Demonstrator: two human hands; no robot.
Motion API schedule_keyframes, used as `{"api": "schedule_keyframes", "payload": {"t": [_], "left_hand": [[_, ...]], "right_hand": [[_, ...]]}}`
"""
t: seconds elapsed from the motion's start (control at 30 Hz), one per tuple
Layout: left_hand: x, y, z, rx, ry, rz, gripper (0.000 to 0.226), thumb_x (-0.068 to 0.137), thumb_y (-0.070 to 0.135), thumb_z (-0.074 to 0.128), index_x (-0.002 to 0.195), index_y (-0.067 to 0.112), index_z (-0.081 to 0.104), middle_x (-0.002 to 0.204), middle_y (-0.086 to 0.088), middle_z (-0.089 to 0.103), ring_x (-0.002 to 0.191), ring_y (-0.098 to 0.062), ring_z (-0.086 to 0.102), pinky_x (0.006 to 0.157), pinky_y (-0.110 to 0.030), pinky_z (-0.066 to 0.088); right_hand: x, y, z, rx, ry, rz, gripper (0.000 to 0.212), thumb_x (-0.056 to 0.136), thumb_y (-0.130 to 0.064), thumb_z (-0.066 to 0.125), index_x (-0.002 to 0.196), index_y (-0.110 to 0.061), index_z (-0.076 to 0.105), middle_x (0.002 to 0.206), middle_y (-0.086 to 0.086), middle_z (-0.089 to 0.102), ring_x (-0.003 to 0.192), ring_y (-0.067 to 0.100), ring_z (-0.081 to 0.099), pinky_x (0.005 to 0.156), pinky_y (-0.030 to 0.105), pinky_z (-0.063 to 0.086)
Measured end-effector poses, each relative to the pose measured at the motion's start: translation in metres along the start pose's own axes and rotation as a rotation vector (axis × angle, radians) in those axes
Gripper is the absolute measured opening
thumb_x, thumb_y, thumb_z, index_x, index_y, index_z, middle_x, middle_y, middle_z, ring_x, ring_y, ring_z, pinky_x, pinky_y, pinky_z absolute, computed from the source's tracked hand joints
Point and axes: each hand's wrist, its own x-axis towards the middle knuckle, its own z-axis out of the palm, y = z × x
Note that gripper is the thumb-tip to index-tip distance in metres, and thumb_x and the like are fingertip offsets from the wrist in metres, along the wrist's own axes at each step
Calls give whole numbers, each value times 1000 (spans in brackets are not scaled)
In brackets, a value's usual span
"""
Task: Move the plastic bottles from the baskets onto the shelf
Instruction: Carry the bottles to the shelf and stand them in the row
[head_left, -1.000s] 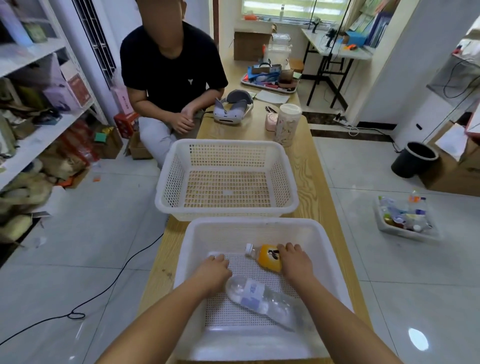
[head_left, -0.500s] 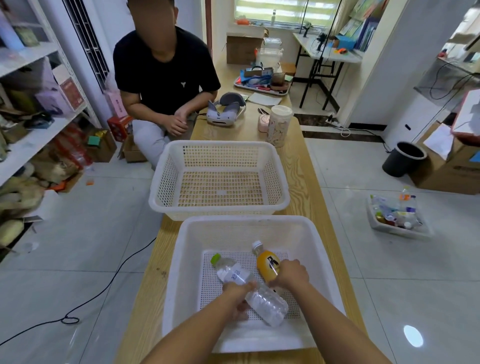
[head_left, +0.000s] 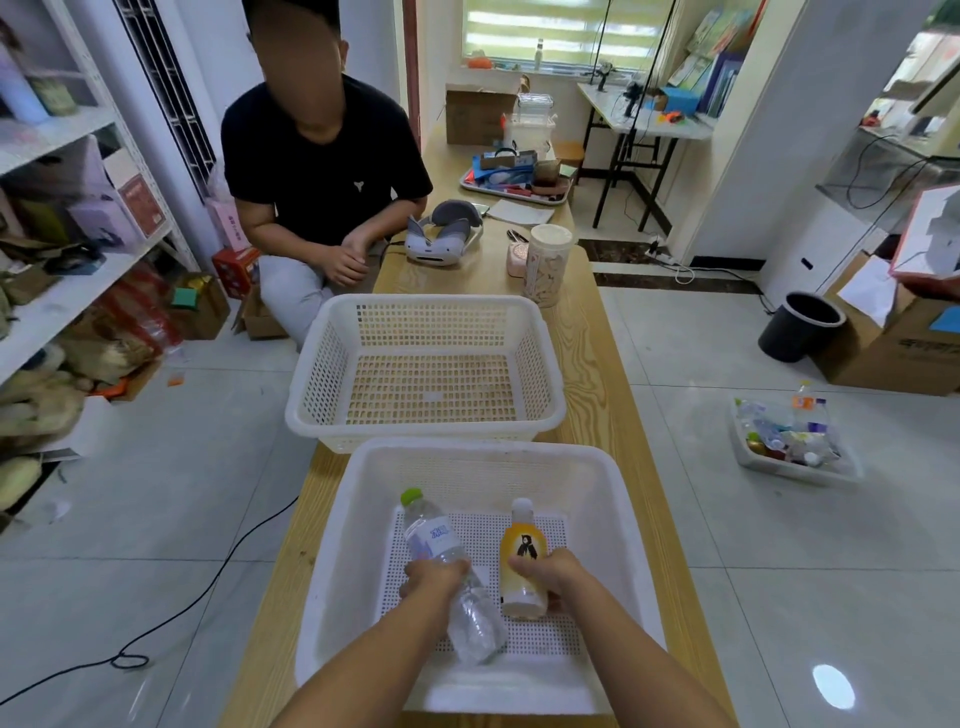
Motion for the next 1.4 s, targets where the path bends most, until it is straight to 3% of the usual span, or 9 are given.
{"api": "schedule_keyframes", "payload": {"t": [0.1,0.27,0.5,0.7,0.9,1.0,1.1,1.23,1.4], "left_hand": [[4,-3,3,-68,-71,-24,81,74,13,81,135,7,28,122,-22,52,107,-42,57,91,-55,50],[7,1,-8,-150,-136,-36,62,70,-9,75,123,-1,44,110,-26,60,100,-43,61,92,-58,50],[-17,27,-37,56,-242,234,64,68,-14,72,122,7,44,118,-16,56,109,-37,55,97,-50,48],[-57,62,-50,17,-382,491,63,66,-13,74,123,6,53,108,-12,63,92,-29,61,80,-42,52],[-97,95,-36,15,-569,665,72,64,-19,72,128,9,55,104,-12,70,91,-25,66,76,-37,53],[-116,100,-25,65,-660,731,67,65,-16,72,122,15,59,106,-10,71,102,-28,63,95,-46,46],[-140,99,-15,127,-806,789,57,68,-12,71,112,23,63,102,-3,71,96,-23,62,78,-34,43],[-175,89,-2,246,-1014,816,57,69,-13,72,116,17,61,101,-7,72,91,-21,66,64,-30,47],[-224,41,14,410,-1253,842,49,68,-14,70,106,16,66,103,-9,72,97,-25,66,79,-35,49]], "right_hand": [[-2,-1,8,21,26,22,64,75,-31,82,122,-4,48,123,16,60,107,31,63,85,41,56],[-7,2,5,202,-69,86,68,68,-13,87,120,4,48,112,19,63,79,29,65,54,37,54],[-27,-9,-3,402,-46,-93,64,73,-3,81,127,6,47,123,22,59,107,38,61,80,48,55],[-62,-30,-37,495,54,-321,53,70,-3,82,118,-3,60,115,14,66,94,26,64,65,33,53],[-107,-27,-75,572,265,-471,51,67,-2,83,114,-2,64,112,14,68,104,30,64,88,42,54],[-130,-15,-86,623,369,-503,39,67,-2,83,101,-7,65,108,14,68,100,29,64,89,42,54],[-162,7,-92,686,497,-502,42,66,-3,84,102,-10,64,107,12,68,103,28,64,95,43,52],[-210,49,-88,799,687,-494,42,64,-3,85,100,-13,66,99,5,68,93,21,63,84,36,52],[-280,120,-56,963,966,-425,37,66,-3,85,94,-14,64,96,4,68,90,20,63,75,30,52]]}}
